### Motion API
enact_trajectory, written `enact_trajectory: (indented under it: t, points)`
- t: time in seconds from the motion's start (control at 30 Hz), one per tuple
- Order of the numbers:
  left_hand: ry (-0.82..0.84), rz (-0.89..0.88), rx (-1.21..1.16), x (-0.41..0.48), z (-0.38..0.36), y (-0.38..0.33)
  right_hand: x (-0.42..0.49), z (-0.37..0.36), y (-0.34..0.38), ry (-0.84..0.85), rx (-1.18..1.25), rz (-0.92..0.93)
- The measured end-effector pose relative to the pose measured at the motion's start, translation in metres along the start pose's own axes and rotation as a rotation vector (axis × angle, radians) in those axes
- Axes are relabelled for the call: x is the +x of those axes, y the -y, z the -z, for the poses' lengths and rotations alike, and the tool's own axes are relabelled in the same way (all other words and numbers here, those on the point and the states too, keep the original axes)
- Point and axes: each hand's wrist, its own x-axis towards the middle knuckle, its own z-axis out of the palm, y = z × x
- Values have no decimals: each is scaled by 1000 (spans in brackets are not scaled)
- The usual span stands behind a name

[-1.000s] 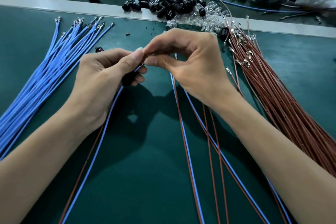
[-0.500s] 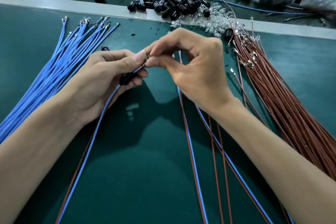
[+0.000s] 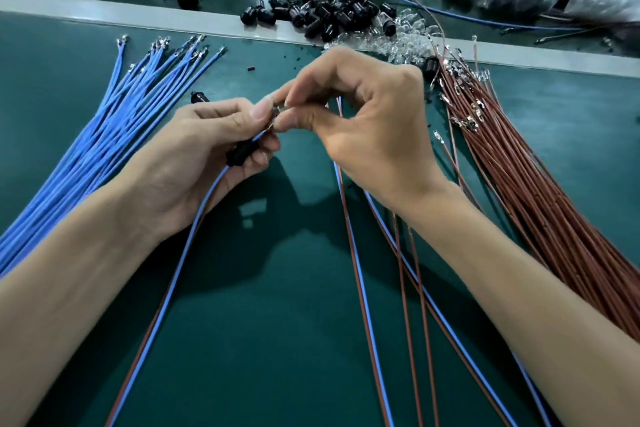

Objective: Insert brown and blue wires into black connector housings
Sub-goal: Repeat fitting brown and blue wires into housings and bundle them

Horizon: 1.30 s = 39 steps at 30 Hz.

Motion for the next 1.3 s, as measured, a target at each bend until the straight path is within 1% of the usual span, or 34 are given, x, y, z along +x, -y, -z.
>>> enact_trajectory:
  t: [0.23,0.43,0.53,0.63,0.73,0.8,0.93,1.03,1.13,1.2,1.23,1.27,1.3]
  points:
    - [10,-51,77,-1,-3,3,6,10,5,110,-38,-61]
    - [44,-86,171,-2,-2,3,9,17,7,230,-65,-51]
    - [77,-67,172,-4,-1,1,7,17,8,218,-102,1]
    - [105,-60,186,-5,0,0,8,19,9,206,-164,95]
    - [81,-73,212,-4,-1,2,9,22,8,192,-240,194]
    - [57,-85,225,-3,-2,3,9,22,7,190,-268,219]
    - [4,-67,198,-3,-2,2,5,17,5,185,-225,154]
    - [5,-36,108,-2,-2,1,3,13,5,197,-83,24]
    - [80,-41,107,-1,1,1,6,17,5,251,12,-49]
    - [157,-20,117,-1,5,-1,8,21,4,274,4,-44]
    - [169,-18,133,0,7,-2,9,23,4,285,-9,-39]
    - [142,-35,156,2,9,-2,10,24,4,296,-26,-36]
    - [77,-80,193,4,11,-3,9,25,4,308,-44,-38]
